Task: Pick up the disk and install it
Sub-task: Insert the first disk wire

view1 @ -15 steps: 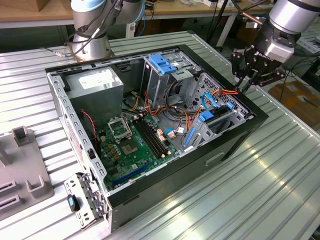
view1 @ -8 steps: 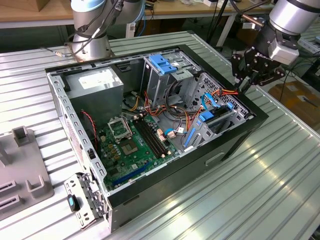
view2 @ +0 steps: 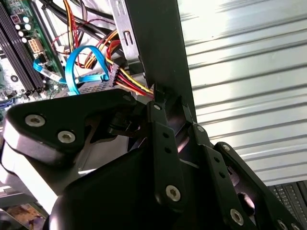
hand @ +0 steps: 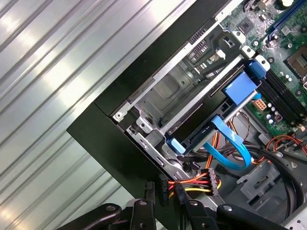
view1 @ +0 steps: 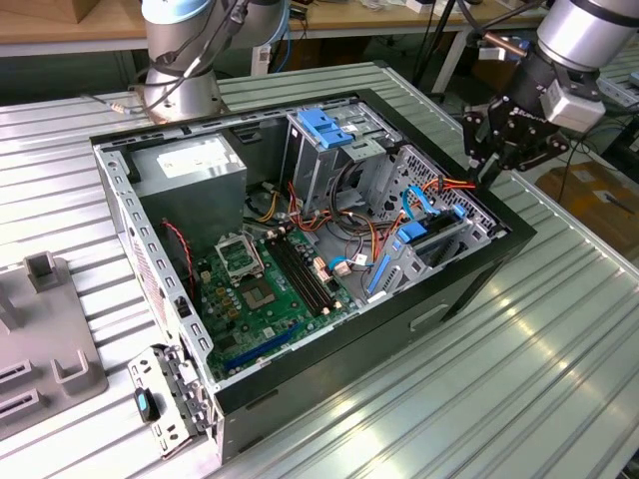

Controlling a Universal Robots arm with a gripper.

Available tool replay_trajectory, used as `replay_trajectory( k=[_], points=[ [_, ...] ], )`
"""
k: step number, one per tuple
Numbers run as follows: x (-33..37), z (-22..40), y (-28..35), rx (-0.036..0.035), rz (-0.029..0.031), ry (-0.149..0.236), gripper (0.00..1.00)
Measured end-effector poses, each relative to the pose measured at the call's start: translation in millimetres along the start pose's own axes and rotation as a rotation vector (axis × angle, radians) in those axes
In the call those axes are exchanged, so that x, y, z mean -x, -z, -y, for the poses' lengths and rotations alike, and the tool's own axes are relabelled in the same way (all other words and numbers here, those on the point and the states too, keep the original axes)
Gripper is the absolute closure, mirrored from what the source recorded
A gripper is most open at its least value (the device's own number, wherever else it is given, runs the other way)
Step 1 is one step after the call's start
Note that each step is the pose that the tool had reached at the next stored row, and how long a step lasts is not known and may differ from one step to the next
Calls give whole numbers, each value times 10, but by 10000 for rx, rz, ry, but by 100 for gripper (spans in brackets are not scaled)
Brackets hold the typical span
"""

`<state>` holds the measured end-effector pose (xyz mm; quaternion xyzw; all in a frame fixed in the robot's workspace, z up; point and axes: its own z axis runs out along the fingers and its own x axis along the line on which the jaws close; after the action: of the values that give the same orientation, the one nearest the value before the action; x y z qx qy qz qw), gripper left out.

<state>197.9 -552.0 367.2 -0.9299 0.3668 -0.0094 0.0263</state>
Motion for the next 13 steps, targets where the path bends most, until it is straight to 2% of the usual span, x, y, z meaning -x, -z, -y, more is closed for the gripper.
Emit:
replay_trajectory(
  k=[1, 3, 12, 13],
  points=[
    [0, 0, 0, 80, -72, 4, 70],
    [0, 0, -1, 166, -153, 7, 70],
    [3, 2, 0, 172, -156, 8, 70],
    [3, 3, 0, 172, -157, 8, 78]
  ],
)
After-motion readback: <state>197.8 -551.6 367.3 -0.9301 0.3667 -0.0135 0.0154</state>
